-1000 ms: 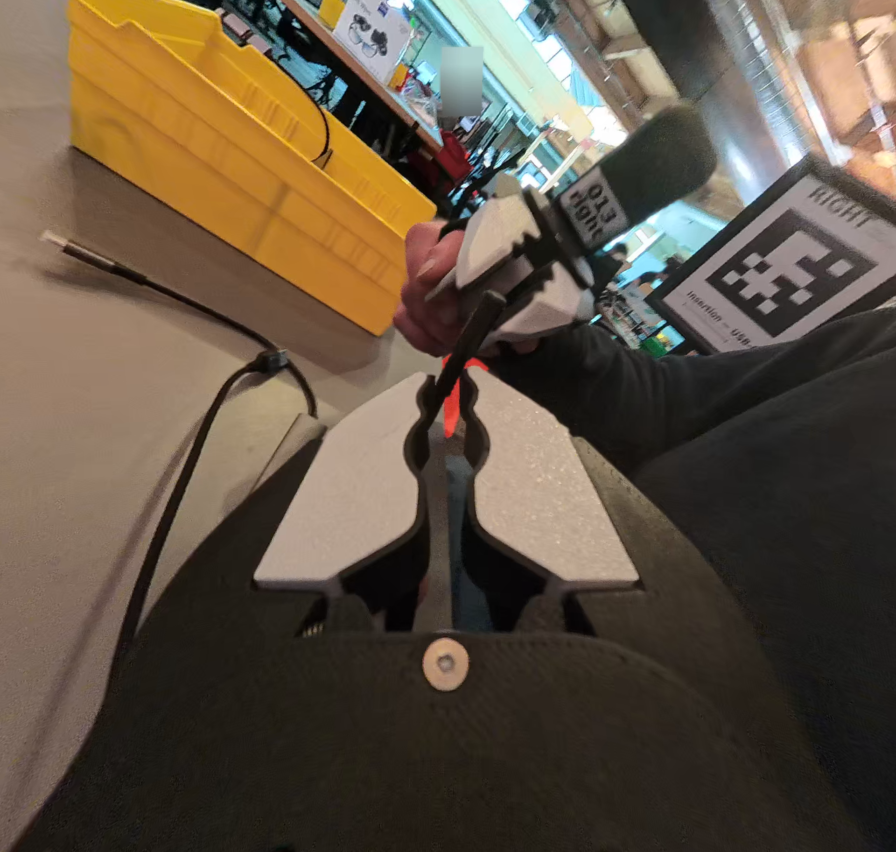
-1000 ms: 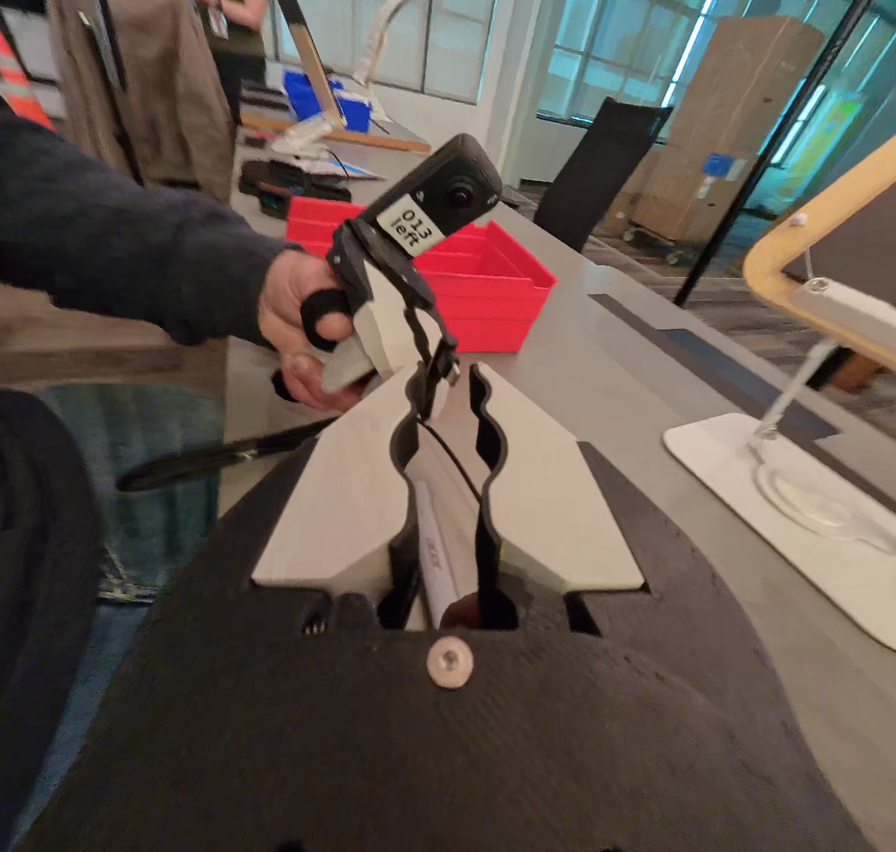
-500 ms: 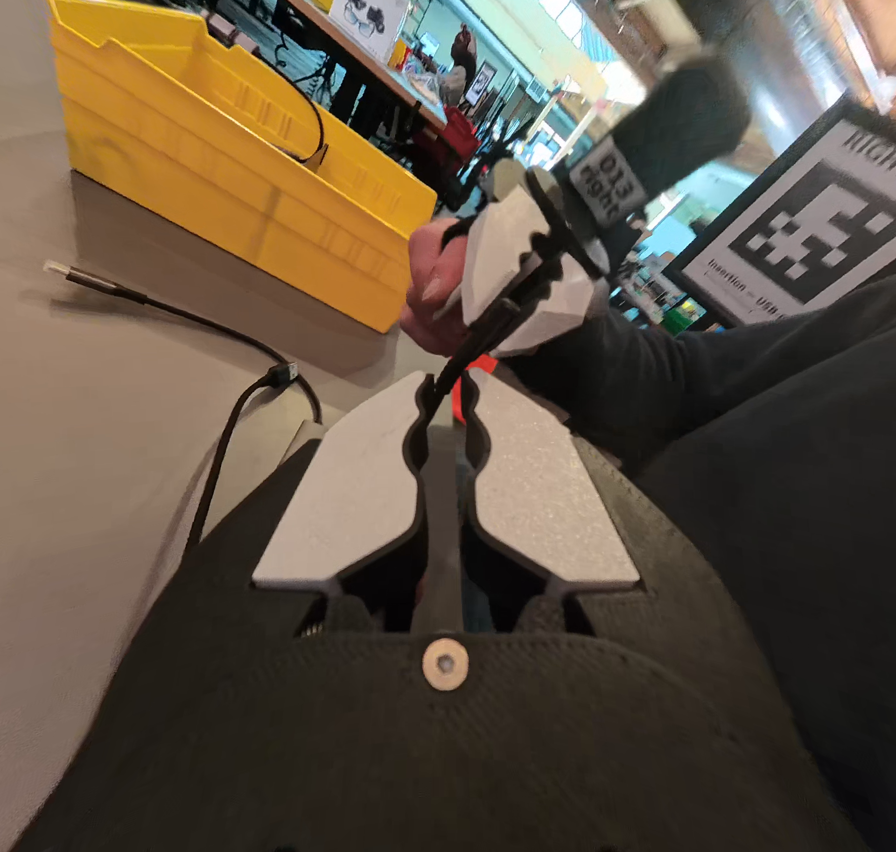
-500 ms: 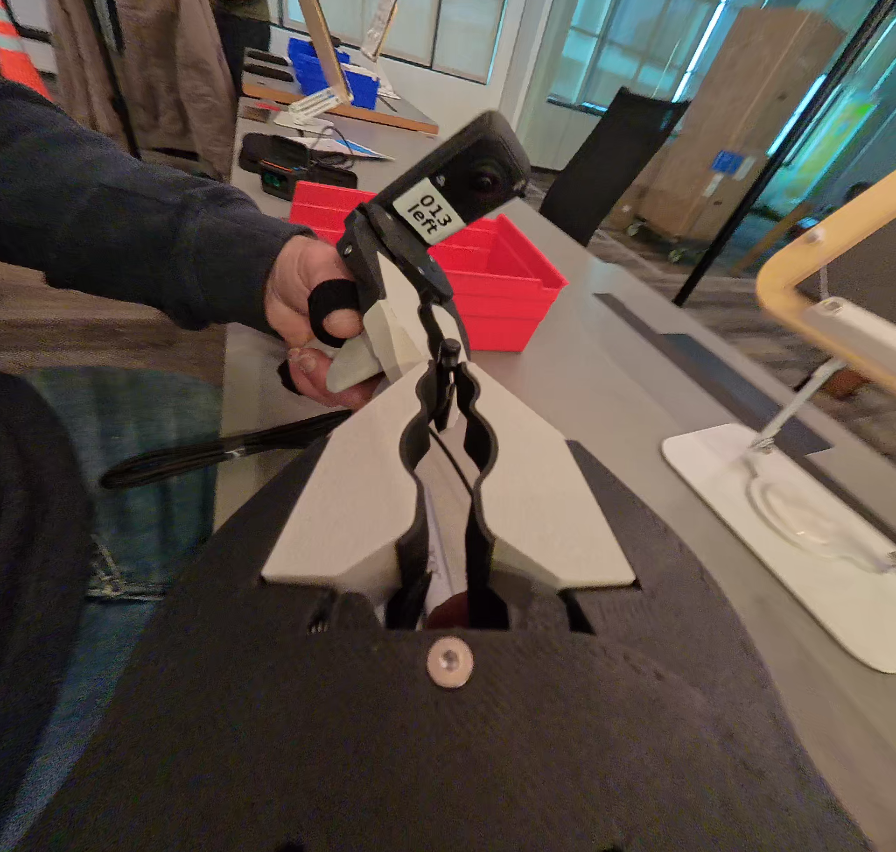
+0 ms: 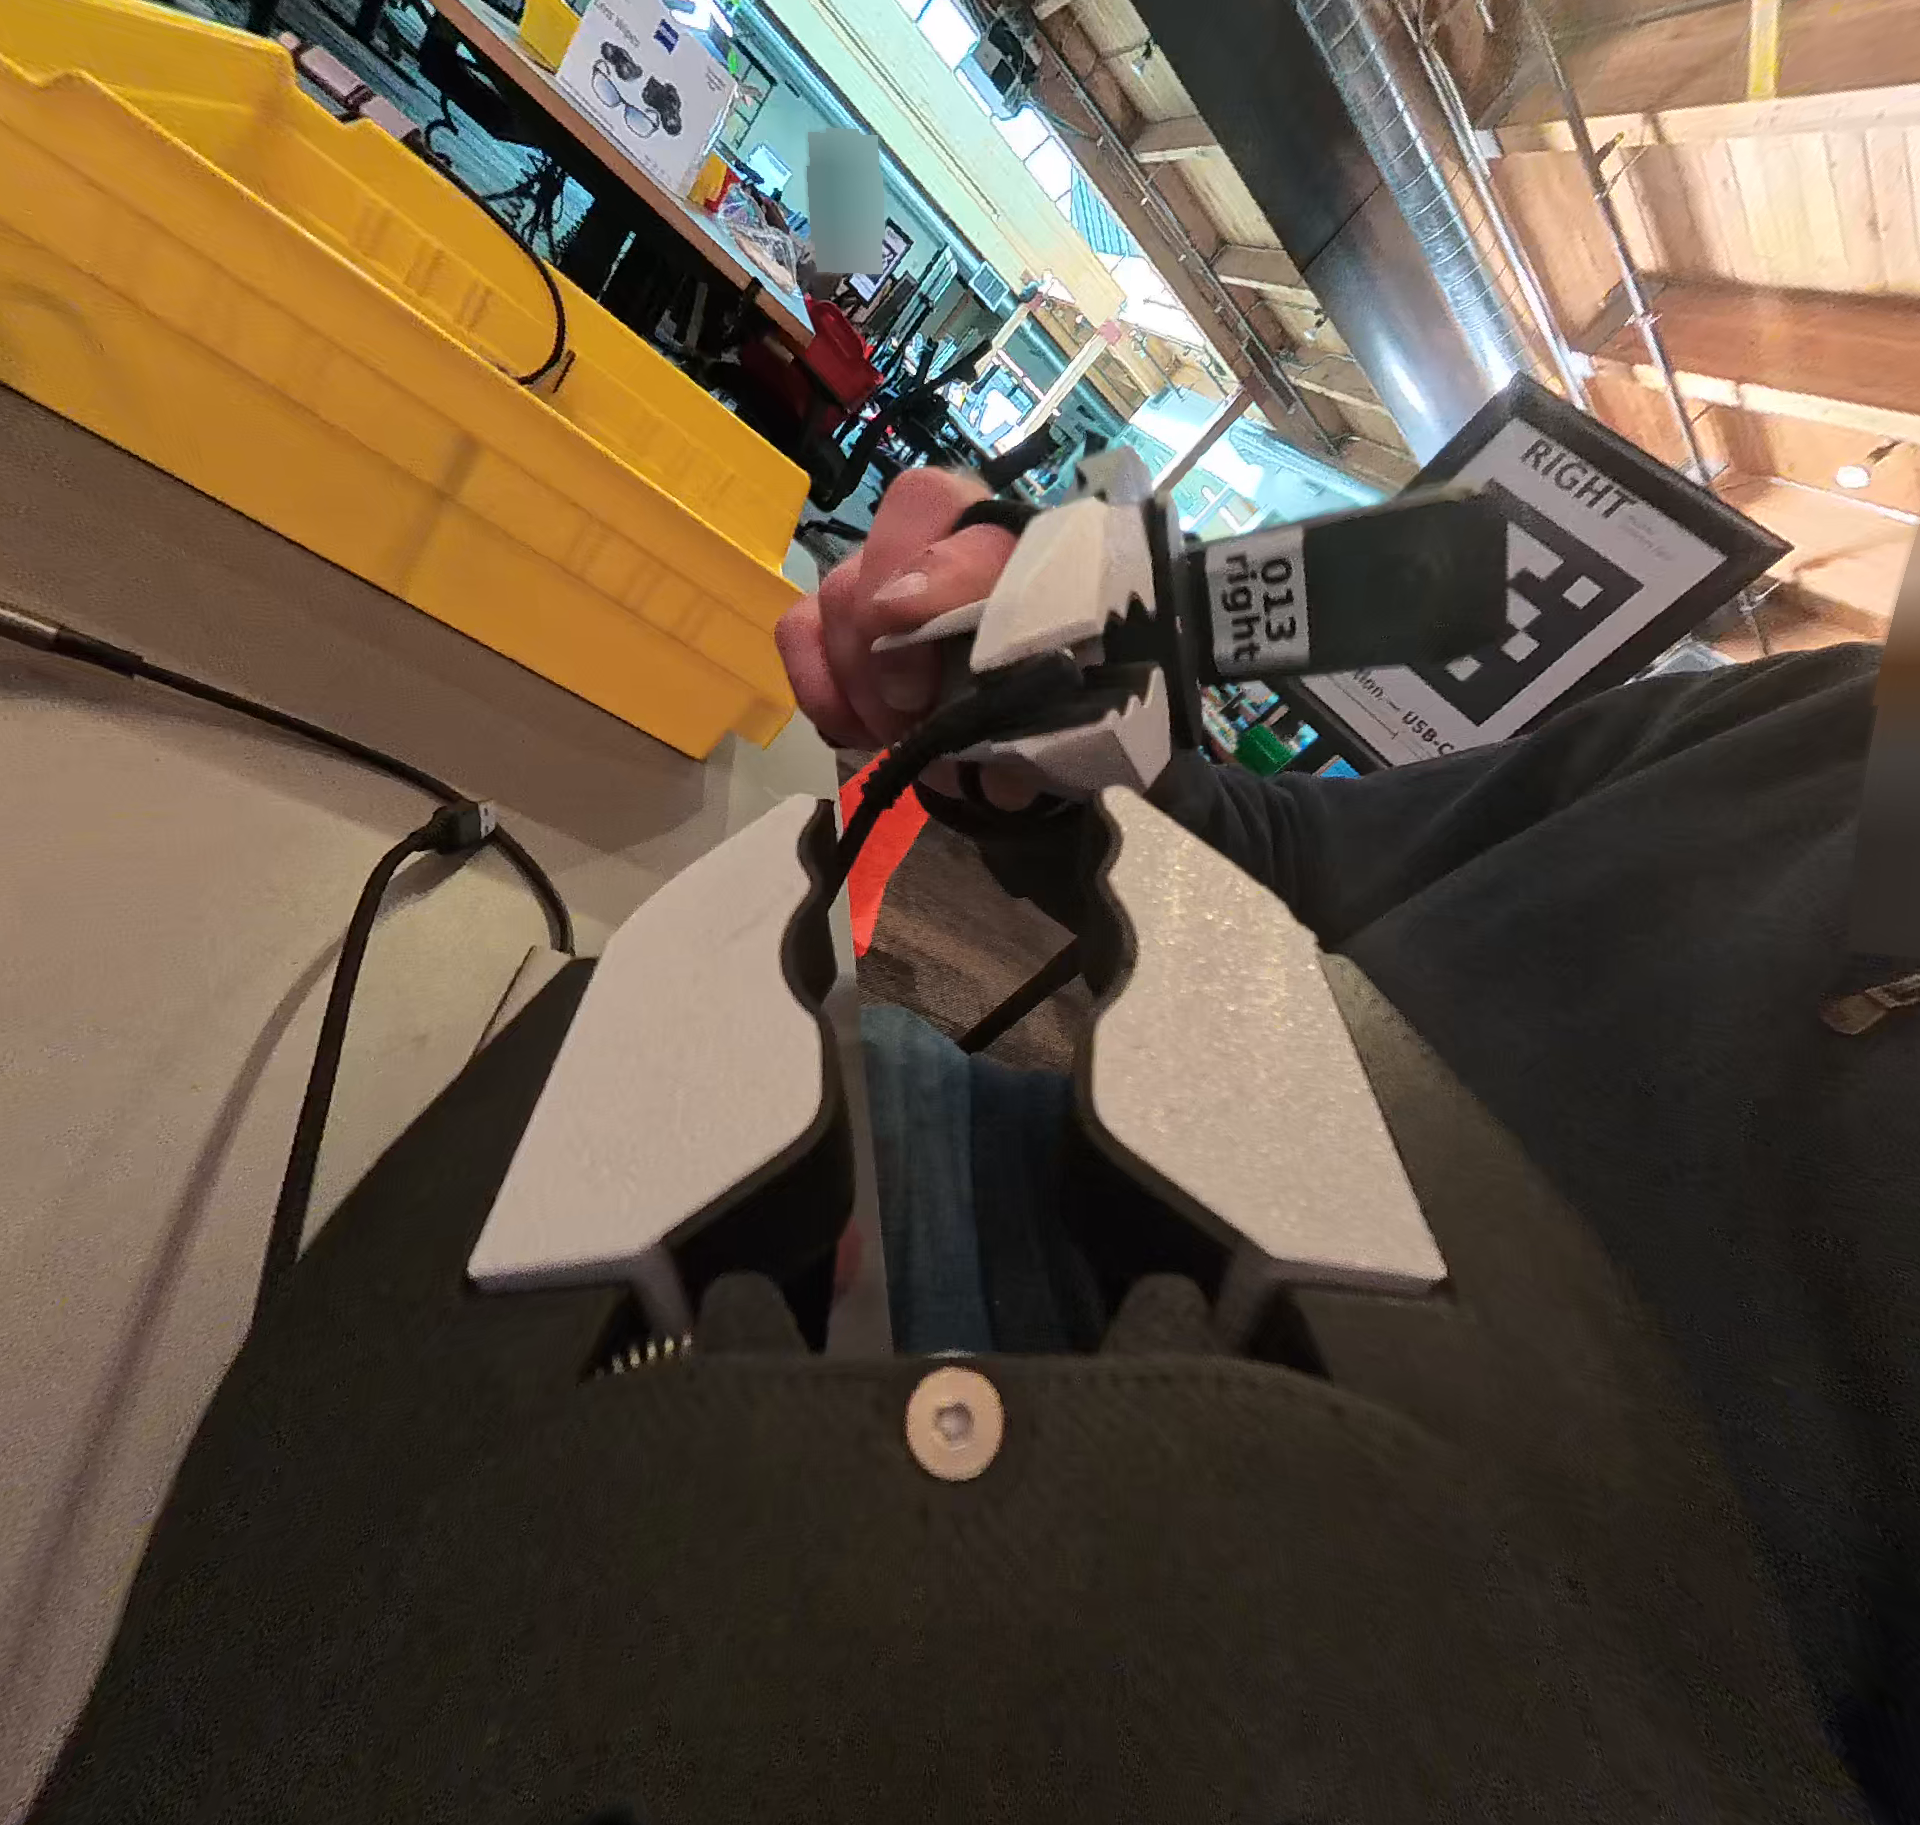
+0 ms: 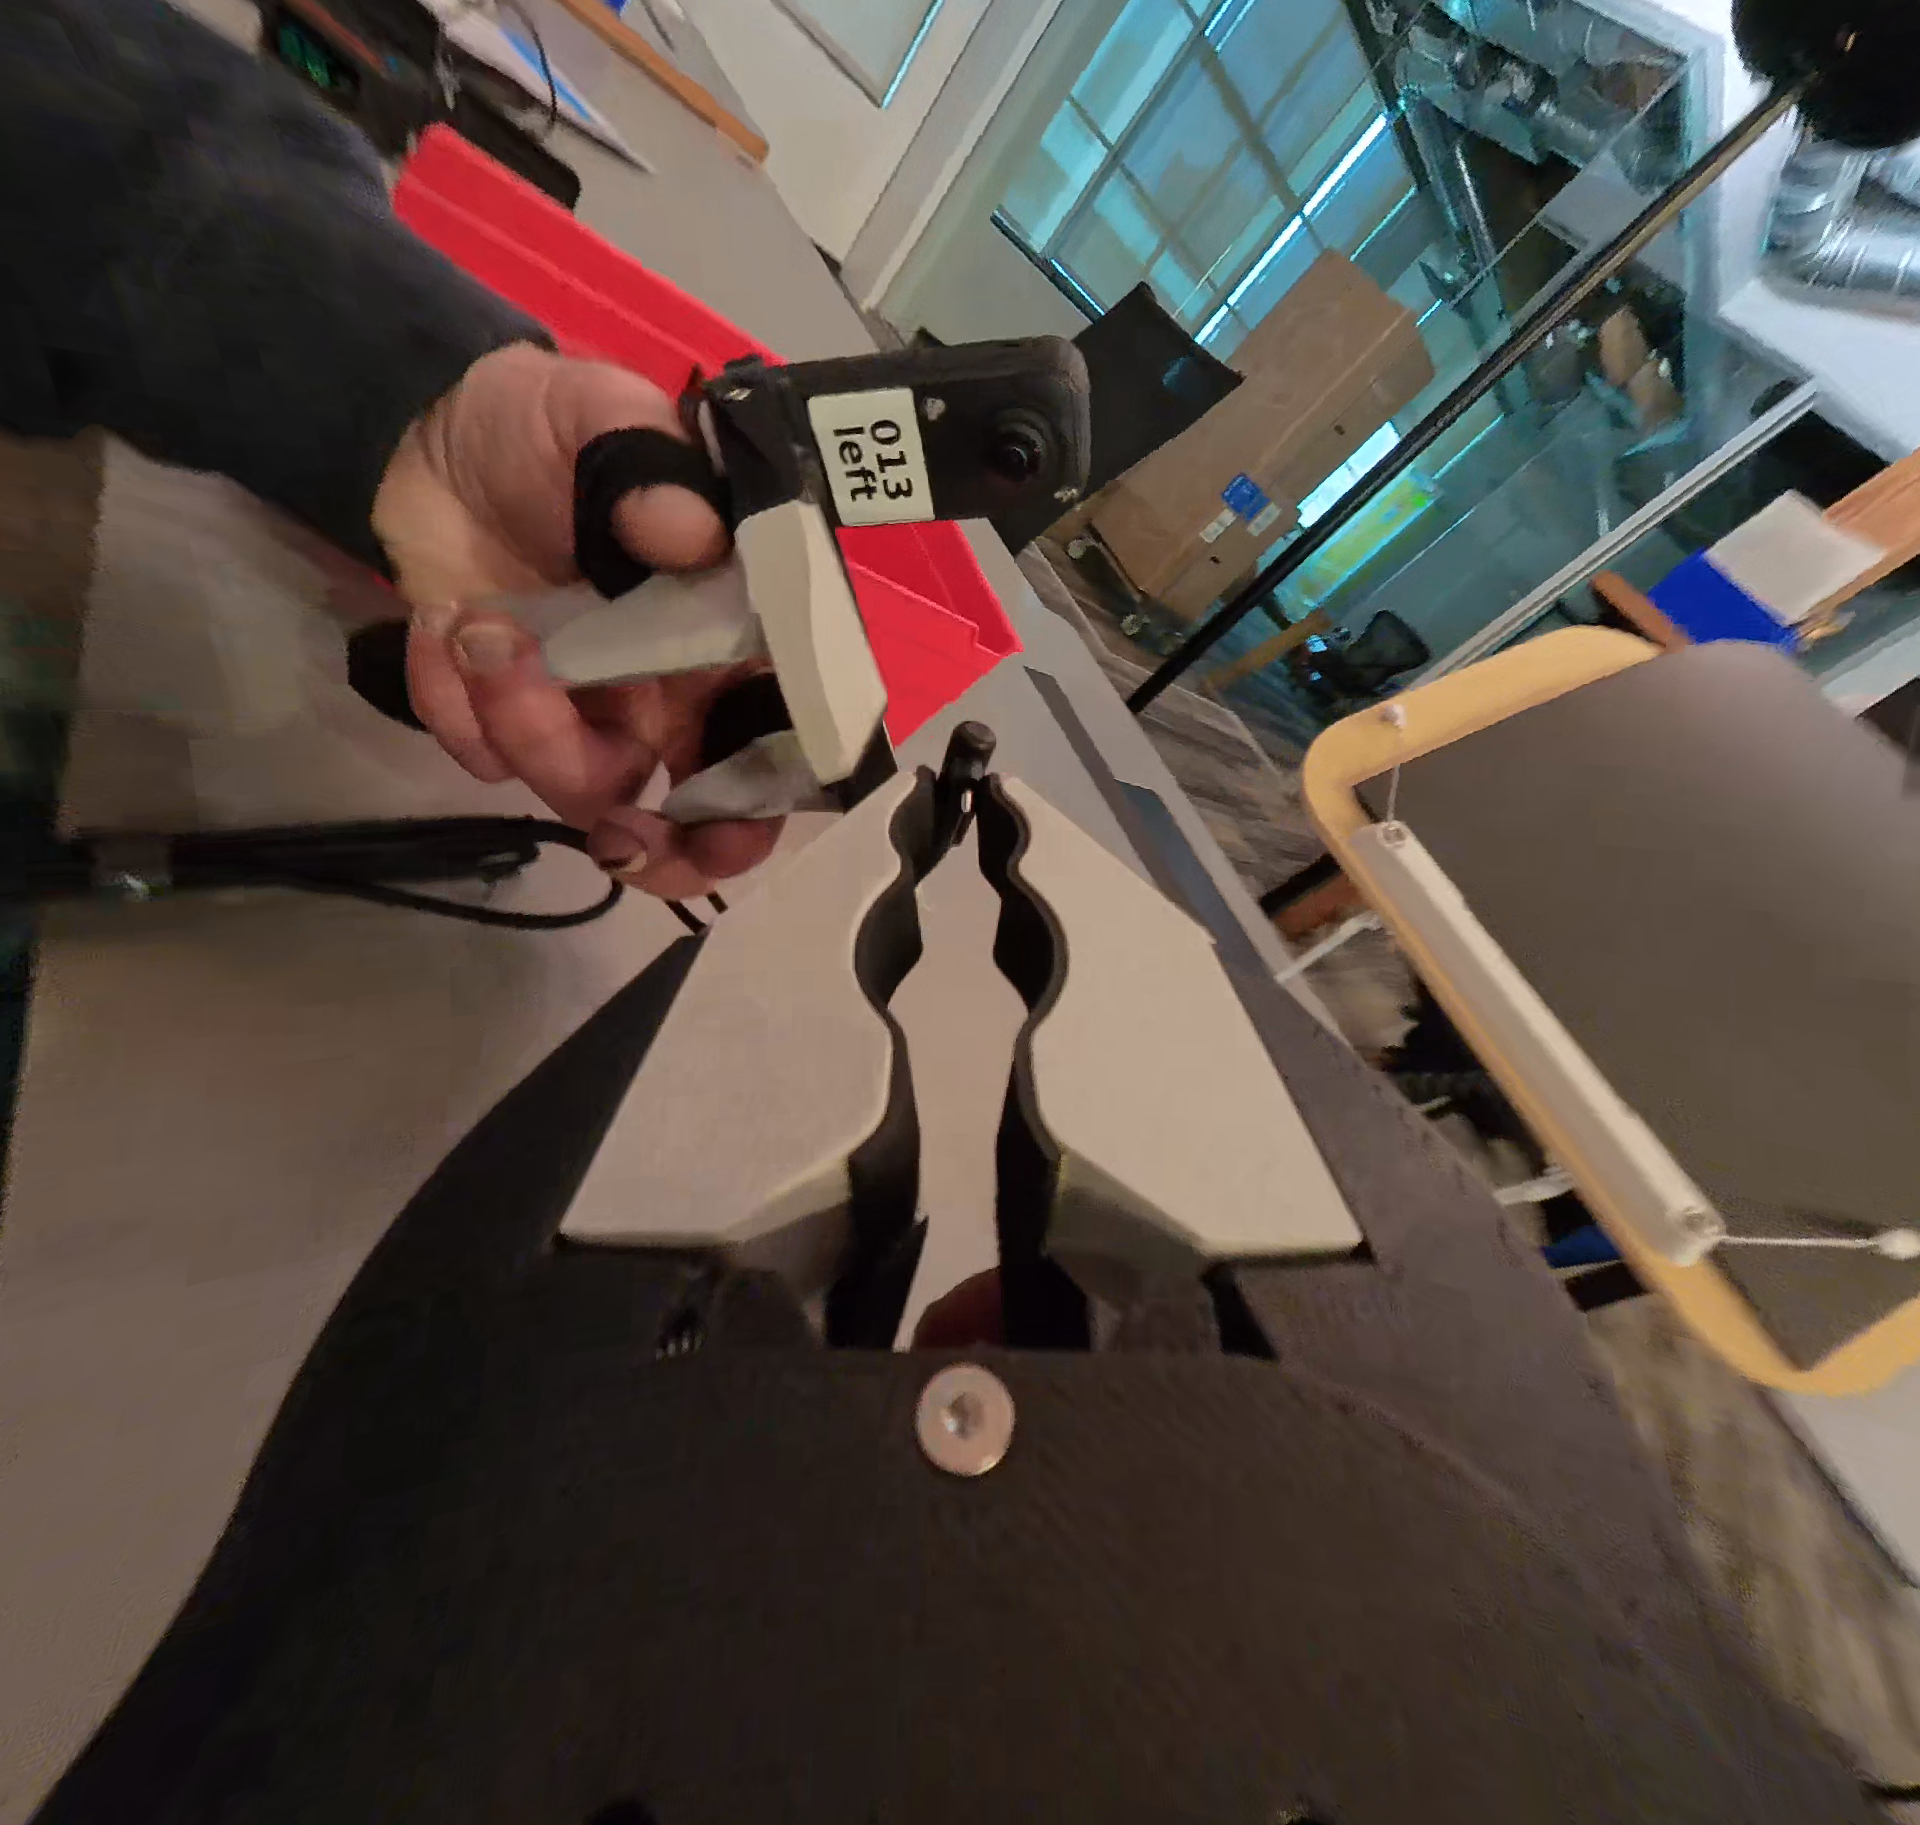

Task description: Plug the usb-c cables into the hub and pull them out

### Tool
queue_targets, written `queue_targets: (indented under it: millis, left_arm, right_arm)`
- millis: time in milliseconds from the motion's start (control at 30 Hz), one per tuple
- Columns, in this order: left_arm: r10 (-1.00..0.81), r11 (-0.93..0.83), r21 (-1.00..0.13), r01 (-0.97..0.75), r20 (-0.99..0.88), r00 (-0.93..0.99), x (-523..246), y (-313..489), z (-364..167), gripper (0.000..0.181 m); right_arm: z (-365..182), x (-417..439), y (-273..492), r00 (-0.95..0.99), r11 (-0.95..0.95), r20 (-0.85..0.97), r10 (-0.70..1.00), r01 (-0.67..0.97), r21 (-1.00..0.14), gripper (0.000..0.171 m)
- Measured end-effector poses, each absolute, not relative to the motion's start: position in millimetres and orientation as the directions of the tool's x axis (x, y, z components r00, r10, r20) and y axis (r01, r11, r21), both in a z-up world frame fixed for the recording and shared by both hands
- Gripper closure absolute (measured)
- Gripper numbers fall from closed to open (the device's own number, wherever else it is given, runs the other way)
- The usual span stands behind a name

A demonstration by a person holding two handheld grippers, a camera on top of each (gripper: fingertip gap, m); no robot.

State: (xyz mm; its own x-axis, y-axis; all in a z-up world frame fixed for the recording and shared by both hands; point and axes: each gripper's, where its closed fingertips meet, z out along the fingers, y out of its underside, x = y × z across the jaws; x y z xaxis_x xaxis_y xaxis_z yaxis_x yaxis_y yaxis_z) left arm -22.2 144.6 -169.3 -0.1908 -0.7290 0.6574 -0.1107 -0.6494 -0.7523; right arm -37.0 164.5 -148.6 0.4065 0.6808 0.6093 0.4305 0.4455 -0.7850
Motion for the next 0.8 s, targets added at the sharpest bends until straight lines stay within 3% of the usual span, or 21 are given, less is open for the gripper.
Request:
queue_targets:
  millis: [267,533,800]
  left_arm:
    - [-0.668,-0.693,-0.710,-0.128,0.698,-0.258,-27,140,-162,0.123]
    - [-0.683,-0.688,-0.713,-0.135,0.699,-0.215,-24,142,-164,0.127]
    - [-0.717,-0.652,-0.745,-0.137,0.666,-0.208,-27,140,-166,0.132]
  right_arm:
    - [-152,-43,157,0.282,0.586,0.813,0.510,0.578,-0.568,0.166]
    - [-158,-49,154,0.168,0.644,0.913,0.371,0.662,-0.384,0.166]
    - [-160,-51,153,0.147,0.661,0.928,0.343,0.664,-0.349,0.166]
